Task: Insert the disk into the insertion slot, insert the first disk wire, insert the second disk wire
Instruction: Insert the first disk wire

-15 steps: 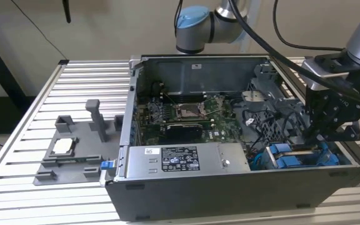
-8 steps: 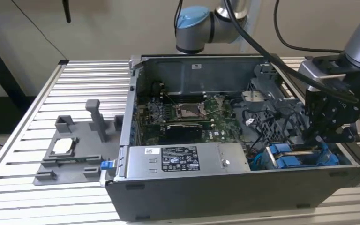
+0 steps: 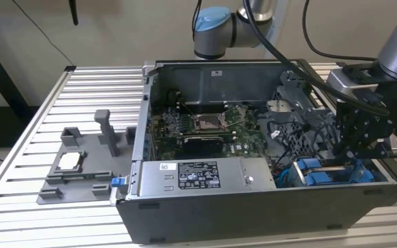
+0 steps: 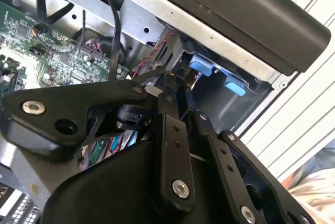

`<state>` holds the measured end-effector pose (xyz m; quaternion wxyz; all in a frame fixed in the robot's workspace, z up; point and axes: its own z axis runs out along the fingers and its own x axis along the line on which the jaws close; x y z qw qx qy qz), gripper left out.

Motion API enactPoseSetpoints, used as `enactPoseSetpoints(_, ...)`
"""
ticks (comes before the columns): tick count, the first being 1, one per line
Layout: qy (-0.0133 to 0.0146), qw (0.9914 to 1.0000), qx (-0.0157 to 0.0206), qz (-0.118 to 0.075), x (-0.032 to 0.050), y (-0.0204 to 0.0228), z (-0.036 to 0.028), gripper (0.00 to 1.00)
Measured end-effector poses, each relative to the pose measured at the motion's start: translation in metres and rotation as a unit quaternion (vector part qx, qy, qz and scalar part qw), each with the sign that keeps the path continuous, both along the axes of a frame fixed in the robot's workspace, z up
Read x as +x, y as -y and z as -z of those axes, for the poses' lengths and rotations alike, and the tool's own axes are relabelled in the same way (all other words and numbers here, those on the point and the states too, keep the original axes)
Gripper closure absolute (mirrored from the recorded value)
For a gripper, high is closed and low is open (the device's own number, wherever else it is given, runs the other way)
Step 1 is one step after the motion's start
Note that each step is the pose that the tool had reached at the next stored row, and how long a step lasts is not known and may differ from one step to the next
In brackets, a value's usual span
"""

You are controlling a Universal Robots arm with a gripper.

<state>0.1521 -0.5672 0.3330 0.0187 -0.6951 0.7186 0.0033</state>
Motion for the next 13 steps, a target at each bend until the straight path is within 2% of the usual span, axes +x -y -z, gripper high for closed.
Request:
enactPoseSetpoints(9,0.0000,1.00000,0.0009,0.000,0.0000,0.0000,0.0037,0.80)
enactPoseSetpoints(10,0.0000,1.00000,0.0007,0.000,-0.0001,0.0000,0.0022,0.73)
enactPoseSetpoints(13,0.0000,1.00000,0.0005,0.000,-0.0002,0.0000,-0.0111,0.73)
